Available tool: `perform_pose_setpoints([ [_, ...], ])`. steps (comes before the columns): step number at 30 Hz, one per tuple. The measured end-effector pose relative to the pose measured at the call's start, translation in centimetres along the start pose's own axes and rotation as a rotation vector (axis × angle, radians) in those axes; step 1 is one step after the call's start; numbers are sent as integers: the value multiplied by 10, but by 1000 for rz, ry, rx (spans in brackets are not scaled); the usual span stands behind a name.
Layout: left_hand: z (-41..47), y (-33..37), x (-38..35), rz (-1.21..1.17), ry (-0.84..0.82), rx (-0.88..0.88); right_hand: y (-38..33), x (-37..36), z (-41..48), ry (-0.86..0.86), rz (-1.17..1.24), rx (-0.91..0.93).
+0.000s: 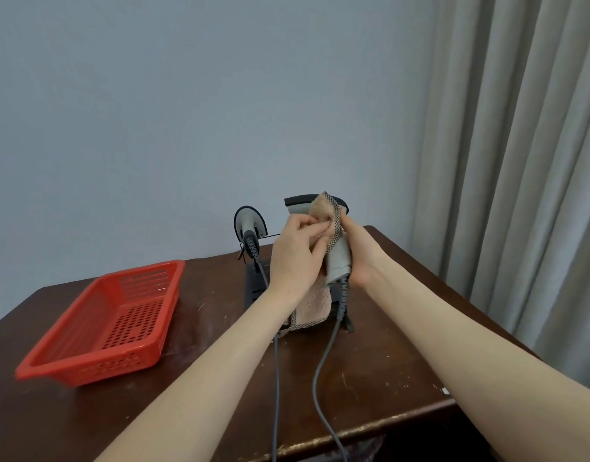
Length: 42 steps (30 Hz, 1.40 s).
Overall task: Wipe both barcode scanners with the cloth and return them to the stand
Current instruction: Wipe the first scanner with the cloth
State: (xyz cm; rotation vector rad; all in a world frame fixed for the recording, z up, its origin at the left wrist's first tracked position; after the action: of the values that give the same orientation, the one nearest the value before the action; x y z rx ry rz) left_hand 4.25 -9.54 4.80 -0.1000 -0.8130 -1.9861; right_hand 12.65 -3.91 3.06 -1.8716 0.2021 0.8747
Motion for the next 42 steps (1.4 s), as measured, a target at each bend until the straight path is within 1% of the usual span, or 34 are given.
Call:
perform_pose_setpoints([
  [5,-20,4,-3,-103,-59,-18,-5,6,-1,7,-19,34],
  [8,-24,7,-2,-137,-142,-62,-4,5,-2,-19,17,9],
  [9,-22,8,0,-145,-130,-66,-3,3,-2,-16,8,1],
  [10,-17,8,4,-157,-75,-52,-4,1,-2,1,7,4],
  [12,-3,5,12,-171,109,14,-8,1,0,72,-12,64],
  [13,4,2,15,-152,170,40,-9,2,0,95,-36,83],
  [14,10,1,15,-120,184,49,-8,1,-2,102,-70,72],
  [16,16,0,9,-65,112,33,-5,3,-1,113,-99,60],
  [19,8,4,-2,-5,5,13,-2,-1,-2,87,-35,47],
  [22,1,9,-5,-27,-66,23,-2,6,0,85,-55,88],
  [24,-1,12,-3,-51,-68,2,-3,8,1,44,-60,78],
  [25,0,13,-1,-48,-43,-7,-4,6,0,23,-42,65],
  [26,2,12,1,-43,3,-5,-6,2,-1,12,-35,67],
  [28,9,7,7,-31,110,31,-10,-2,-1,42,-102,105],
  [29,13,5,8,-17,130,41,-12,-4,-3,58,-138,129],
  [30,15,4,7,0,117,39,-12,-4,-3,65,-158,143],
  [33,13,5,0,19,12,33,-11,0,-1,73,-141,137],
  [37,6,10,-2,-73,-34,32,-10,4,6,34,-60,114],
  [40,-5,12,-2,-133,-154,-8,-10,2,5,20,-157,2],
  [41,-7,12,1,-131,-174,-20,-10,1,5,15,-167,-39],
  [42,-4,11,4,-124,-151,-23,-12,1,5,23,-160,-45],
])
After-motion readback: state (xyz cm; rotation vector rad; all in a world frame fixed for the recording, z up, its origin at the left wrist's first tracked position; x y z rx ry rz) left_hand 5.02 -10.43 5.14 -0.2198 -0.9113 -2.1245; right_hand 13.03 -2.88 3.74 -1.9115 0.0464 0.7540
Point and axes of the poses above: each hand's wrist, its own z-axis towards the middle knuckle, its own x-axis out of the back of the hand, y = z × x, the point moved 3 cm from there along z, towards the middle knuckle, and after that the axes turned 10 degrees about y, right-handed, at the moved point
